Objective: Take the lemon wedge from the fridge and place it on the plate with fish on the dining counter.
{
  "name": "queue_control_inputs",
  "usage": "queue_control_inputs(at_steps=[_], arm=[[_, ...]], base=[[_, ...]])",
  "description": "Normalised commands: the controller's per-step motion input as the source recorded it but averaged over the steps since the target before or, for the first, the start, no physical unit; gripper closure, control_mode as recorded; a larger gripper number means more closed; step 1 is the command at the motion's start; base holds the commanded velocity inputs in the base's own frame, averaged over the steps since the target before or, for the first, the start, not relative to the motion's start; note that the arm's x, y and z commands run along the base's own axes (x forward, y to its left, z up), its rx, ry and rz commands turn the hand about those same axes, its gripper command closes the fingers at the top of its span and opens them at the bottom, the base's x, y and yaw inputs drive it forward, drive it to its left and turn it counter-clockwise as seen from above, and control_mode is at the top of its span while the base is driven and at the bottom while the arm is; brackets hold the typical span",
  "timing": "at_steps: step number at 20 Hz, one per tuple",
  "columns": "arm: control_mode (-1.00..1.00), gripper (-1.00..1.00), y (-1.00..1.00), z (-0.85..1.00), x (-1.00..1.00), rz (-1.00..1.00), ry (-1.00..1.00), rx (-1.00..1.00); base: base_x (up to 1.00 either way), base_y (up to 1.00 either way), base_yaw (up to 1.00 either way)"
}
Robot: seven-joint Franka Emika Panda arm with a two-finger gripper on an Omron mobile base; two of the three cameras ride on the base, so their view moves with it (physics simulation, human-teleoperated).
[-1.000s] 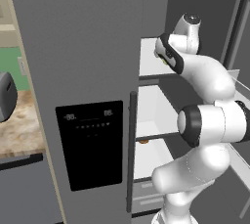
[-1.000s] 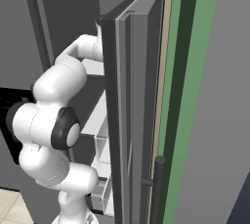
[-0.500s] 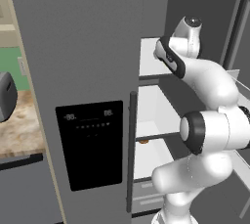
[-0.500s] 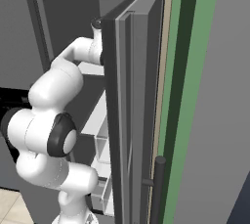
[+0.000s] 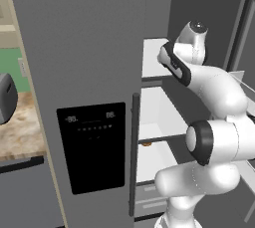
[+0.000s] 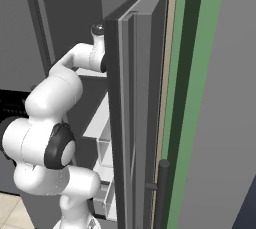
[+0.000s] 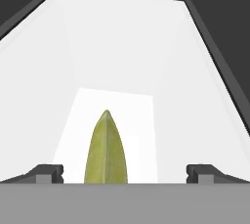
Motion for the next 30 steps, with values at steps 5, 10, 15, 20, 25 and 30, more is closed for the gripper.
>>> queue_control_inputs(at_steps=[5, 10, 15, 20, 25, 30], arm=[[-1.00, -1.00, 0.00, 0.00, 0.10, 0.00, -0.01, 0.00], [-1.00, -1.00, 0.02, -0.02, 0.08, 0.00, 0.00, 0.00], [-1.00, -1.00, 0.03, -0.15, 0.00, 0.00, 0.00, 0.00], [-1.00, -1.00, 0.06, -0.21, 0.00, 0.00, 0.00, 0.00], [-1.00, -1.00, 0.10, -0.23, 0.00, 0.00, 0.00, 0.00], [-1.00, 1.00, 0.10, -0.24, 0.01, 0.00, 0.00, 0.00]], base=[[0.00, 0.00, 0.00], [0.00, 0.00, 0.00], [0.00, 0.00, 0.00], [0.00, 0.00, 0.00], [0.00, 0.00, 0.00], [0.00, 0.00, 0.00]])
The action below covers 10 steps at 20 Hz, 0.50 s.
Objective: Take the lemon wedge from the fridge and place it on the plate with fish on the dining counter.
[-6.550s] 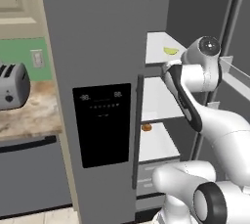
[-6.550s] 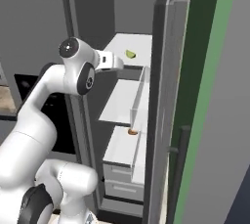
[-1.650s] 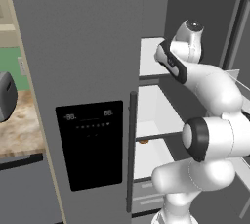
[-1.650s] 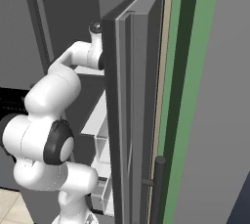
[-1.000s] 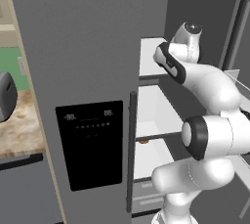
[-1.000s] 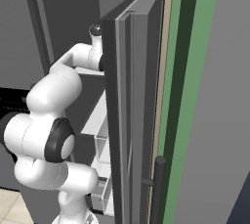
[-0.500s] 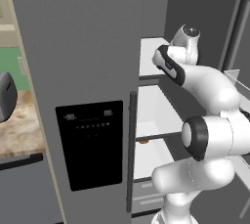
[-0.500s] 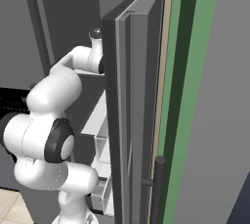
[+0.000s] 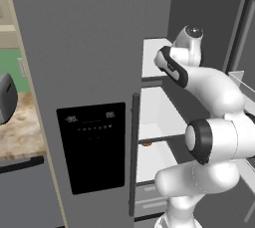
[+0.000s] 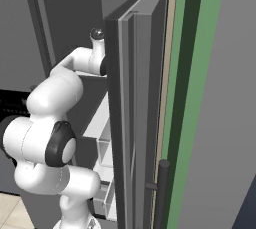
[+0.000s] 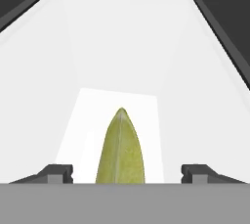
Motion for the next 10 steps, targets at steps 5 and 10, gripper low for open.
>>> queue_control_inputs(at_steps=[5, 10], arm=[[-1.00, 1.00, 0.02, -0.16, 0.10, 0.00, -0.02, 0.00], [-1.00, 1.00, 0.00, -0.02, 0.00, 0.00, 0.00, 0.00]], base=[[0.00, 0.00, 0.00], [0.00, 0.00, 0.00]])
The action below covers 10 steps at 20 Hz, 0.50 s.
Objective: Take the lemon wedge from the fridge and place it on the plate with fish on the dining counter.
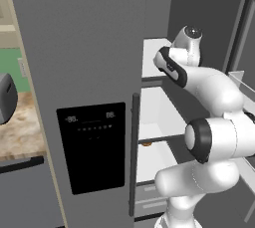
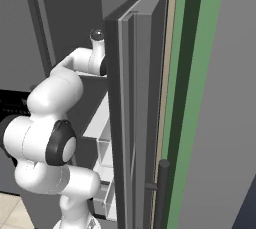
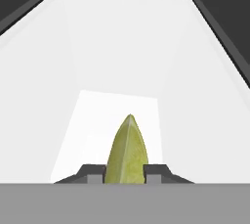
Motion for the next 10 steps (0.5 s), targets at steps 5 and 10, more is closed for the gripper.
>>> queue_control_inputs(at_steps=[5, 10], arm=[[-1.00, 1.00, 0.00, 0.00, -0.30, 0.00, 0.00, 0.00], [-1.00, 1.00, 0.00, 0.02, -0.95, 0.00, -0.01, 0.04]], base=[[0.00, 0.00, 0.00], [0.00, 0.00, 0.00]])
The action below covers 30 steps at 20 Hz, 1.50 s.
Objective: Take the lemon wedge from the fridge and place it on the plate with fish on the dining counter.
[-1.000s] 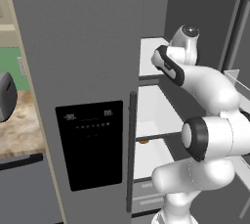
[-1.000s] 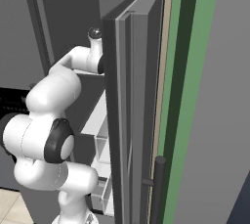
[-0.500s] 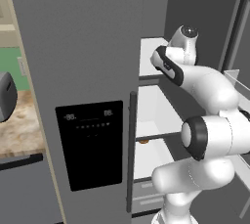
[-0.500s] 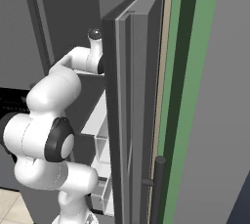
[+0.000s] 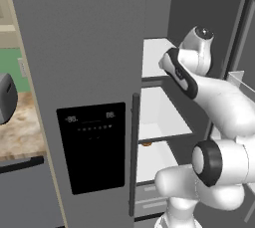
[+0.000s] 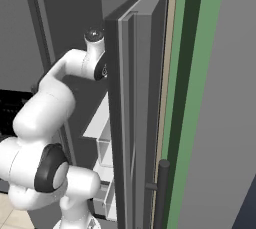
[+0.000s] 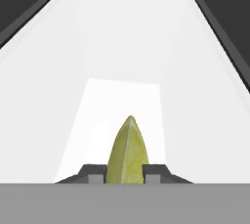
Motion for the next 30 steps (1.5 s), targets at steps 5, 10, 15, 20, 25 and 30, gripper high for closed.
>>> queue_control_inputs(at_steps=[5, 10, 15, 20, 25, 30], arm=[[-1.00, 1.00, 0.00, 0.28, -1.00, -0.04, -0.10, 0.09], [-1.00, 1.00, 0.00, 0.33, -1.00, -0.05, -0.12, 0.09], [-1.00, 1.00, 0.06, 0.01, -1.00, 0.00, -0.01, 0.02], [-1.00, 1.00, 0.27, -0.05, -1.00, 0.00, 0.00, 0.00], [-1.00, 1.00, 0.44, 0.01, -1.00, 0.00, 0.00, -0.01], [-1.00, 1.00, 0.63, -0.09, -1.00, 0.11, 0.00, -0.09]], base=[[0.00, 0.00, 0.00], [0.00, 0.00, 0.00], [0.00, 0.00, 0.00], [0.00, 0.00, 0.00], [0.00, 0.00, 0.00], [0.00, 0.00, 0.00]])
